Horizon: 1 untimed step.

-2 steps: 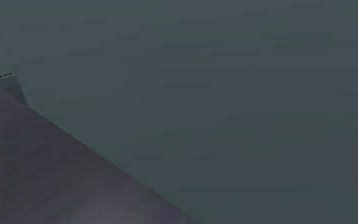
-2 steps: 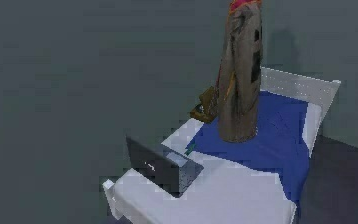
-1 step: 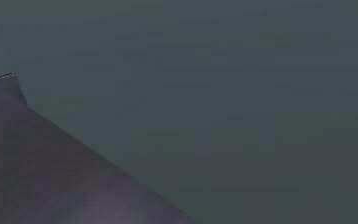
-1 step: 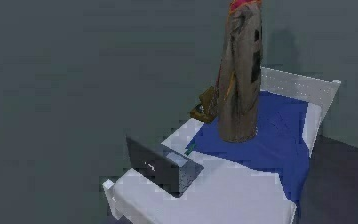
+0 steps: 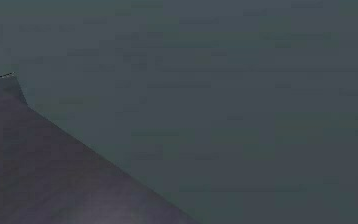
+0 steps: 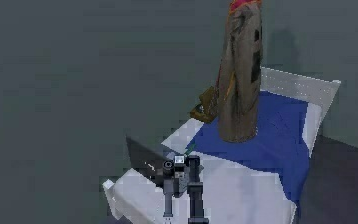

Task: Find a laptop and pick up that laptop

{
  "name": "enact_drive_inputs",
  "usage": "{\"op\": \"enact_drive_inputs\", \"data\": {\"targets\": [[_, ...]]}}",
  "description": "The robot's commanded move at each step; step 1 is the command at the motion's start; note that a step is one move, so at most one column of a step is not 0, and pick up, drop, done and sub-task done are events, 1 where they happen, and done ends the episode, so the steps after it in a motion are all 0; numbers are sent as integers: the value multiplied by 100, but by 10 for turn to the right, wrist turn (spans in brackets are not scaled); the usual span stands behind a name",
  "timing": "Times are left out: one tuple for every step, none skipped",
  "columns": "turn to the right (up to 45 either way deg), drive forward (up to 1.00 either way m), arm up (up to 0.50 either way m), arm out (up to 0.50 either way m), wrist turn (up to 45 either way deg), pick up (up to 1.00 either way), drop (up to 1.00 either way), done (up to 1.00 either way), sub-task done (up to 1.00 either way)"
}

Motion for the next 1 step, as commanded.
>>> {"op": "enact_drive_inputs", "data": {"targets": [[0,0,0,0,450,0,0,0,0]]}}
